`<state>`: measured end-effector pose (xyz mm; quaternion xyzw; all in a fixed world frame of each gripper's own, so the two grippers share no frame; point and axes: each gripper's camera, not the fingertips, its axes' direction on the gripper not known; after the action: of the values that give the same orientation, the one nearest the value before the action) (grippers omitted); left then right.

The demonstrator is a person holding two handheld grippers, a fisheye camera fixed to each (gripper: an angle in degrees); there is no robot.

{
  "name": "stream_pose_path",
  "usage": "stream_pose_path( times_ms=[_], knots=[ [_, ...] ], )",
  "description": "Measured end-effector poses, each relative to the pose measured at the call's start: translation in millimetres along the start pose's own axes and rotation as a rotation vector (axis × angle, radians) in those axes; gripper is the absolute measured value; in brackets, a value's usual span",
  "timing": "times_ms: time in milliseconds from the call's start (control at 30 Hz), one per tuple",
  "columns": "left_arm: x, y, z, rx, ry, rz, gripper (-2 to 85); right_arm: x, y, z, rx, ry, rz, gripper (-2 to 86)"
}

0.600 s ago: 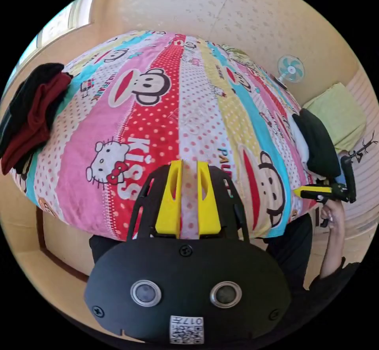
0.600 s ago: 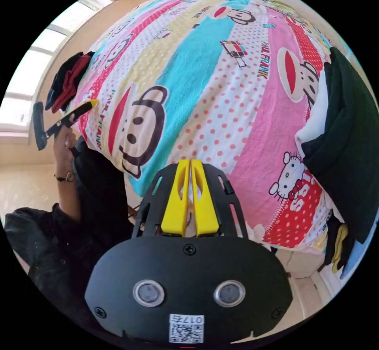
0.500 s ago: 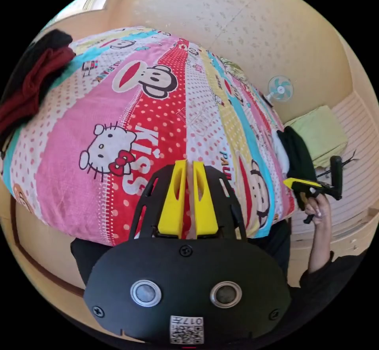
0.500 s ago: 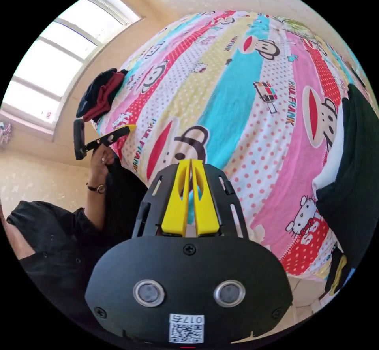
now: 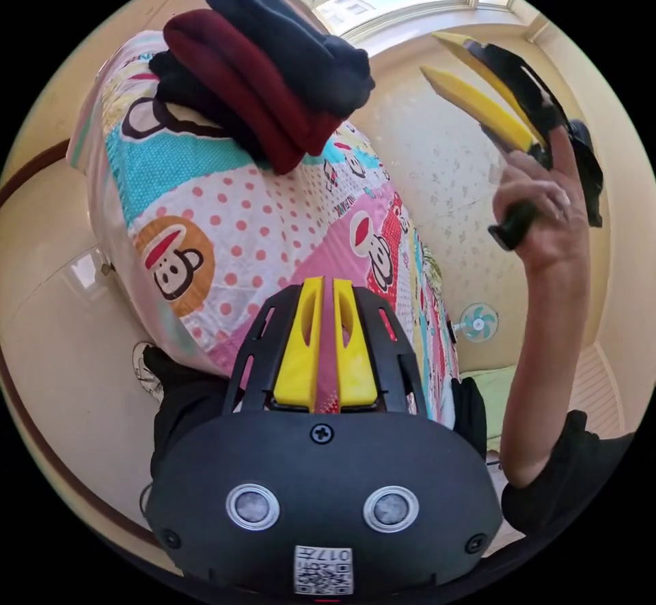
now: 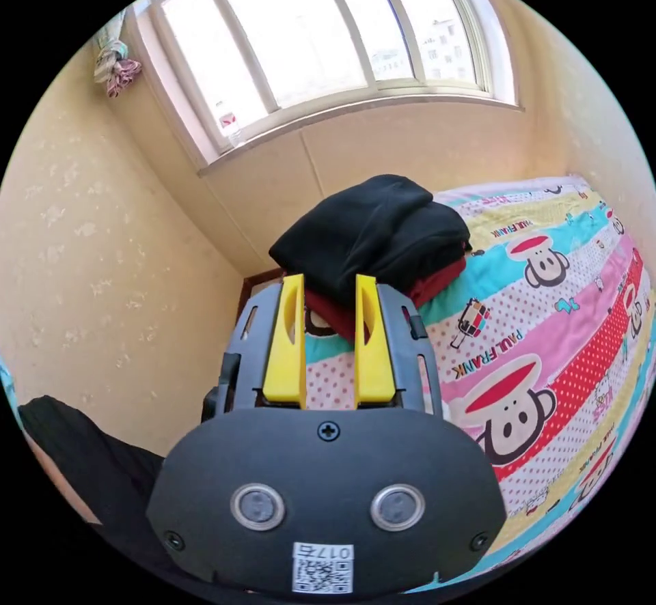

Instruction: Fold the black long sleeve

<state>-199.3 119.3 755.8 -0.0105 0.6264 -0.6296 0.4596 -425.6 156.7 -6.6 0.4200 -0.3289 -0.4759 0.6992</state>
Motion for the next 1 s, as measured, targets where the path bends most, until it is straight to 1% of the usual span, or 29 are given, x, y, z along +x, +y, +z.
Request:
stream_pose_path(
  times_ms=[67,100,133,167,233,267,333,367,433,467,500,533,567,600,633,700,733,767,800,833,867,933,967,1000],
  knots=[
    [2.6,-3.2,-4.7,0.030,0.006,-0.016,3.2,2.1,-10.6,32.8,-0.050,0.091,0.033,10.3],
    [3.9,-3.5,-4.8,0.033,0.008,-0.018,3.2,8.8,-9.4,58.5,-0.151,0.149,0.074,9.0],
    [6.9,-3.7,-4.0,0.033,0.015,-0.021,3.0,15.2,1.2,67.0,-0.183,0.171,0.118,7.1],
    [10.4,-3.6,-2.1,0.030,0.023,-0.020,2.8,16.5,8.8,60.8,-0.159,0.151,0.122,6.4],
    [15.4,-3.0,1.3,0.020,0.033,-0.023,2.4,28.8,40.2,4.0,-0.011,-0.001,0.118,4.4],
    [18.3,-2.0,3.1,0.013,0.044,-0.025,2.2,35.2,48.2,-15.3,0.033,-0.045,0.122,4.1],
    [21.9,0.6,4.7,0.009,0.060,-0.029,1.7,70.4,79.3,-103.4,0.195,-0.277,0.183,3.3],
    [23.5,2.9,5.2,0.013,0.064,-0.034,1.4,78.5,87.7,-127.6,0.239,-0.317,0.197,3.2],
    [24.4,6.6,6.4,0.017,0.072,-0.051,0.8,103.9,129.8,-234.2,0.453,-0.443,0.210,3.0],
    [24.9,9.2,6.6,0.023,0.080,-0.059,0.4,107.7,143.2,-264.4,0.512,-0.445,0.208,3.0],
    [25.0,10.6,6.5,0.027,0.083,-0.064,0.3,110.1,171.4,-321.8,0.620,-0.407,0.203,2.9],
    [25.1,13.2,6.4,0.032,0.092,-0.072,-0.1,105.4,201.8,-377.5,0.725,-0.321,0.193,2.8],
    [25.2,15.4,6.3,0.031,0.102,-0.079,-0.2,100.8,217.0,-403.8,0.772,-0.274,0.183,2.8],
    [25.4,16.4,6.2,0.029,0.106,-0.081,-0.3,88.3,245.0,-451.5,0.847,-0.195,0.149,2.8],
    [26.6,18.5,5.9,0.027,0.111,-0.082,-0.3,71.2,267.9,-490.7,0.887,-0.117,0.103,2.8],
    [31.0,23.1,5.2,0.028,0.103,-0.074,-0.1,45.1,293.0,-528.5,0.905,0.003,0.032,2.7],
    [35.6,26.8,5.8,0.022,0.094,-0.060,0.2,34.7,305.8,-541.0,0.893,0.047,-0.004,2.7],
    [41.0,30.3,7.1,0.010,0.083,-0.044,0.7,33.3,310.4,-543.4,0.871,0.048,-0.010,2.7],
    [44.3,32.1,7.8,0.003,0.078,-0.033,1.4,38.6,316.3,-540.4,0.782,0.028,0.014,2.7],
    [51.5,36.0,9.2,-0.012,0.071,-0.006,2.7,51.6,322.7,-525.5,0.655,0.005,0.083,2.7],
    [59.4,40.1,10.6,-0.028,0.067,0.025,4.1,59.5,328.2,-513.1,0.589,-0.003,0.124,2.7],
    [71.3,47.0,13.0,-0.064,0.071,0.077,5.9,90.0,373.2,-437.3,0.353,0.012,0.292,2.6],
    [79.8,53.2,14.2,-0.088,0.077,0.116,6.7,96.6,390.5,-413.8,0.302,0.003,0.330,2.6],
    [84.3,57.0,14.6,-0.099,0.081,0.136,7.0,108.0,426.9,-368.4,0.210,-0.049,0.403,2.5]
  ],
)
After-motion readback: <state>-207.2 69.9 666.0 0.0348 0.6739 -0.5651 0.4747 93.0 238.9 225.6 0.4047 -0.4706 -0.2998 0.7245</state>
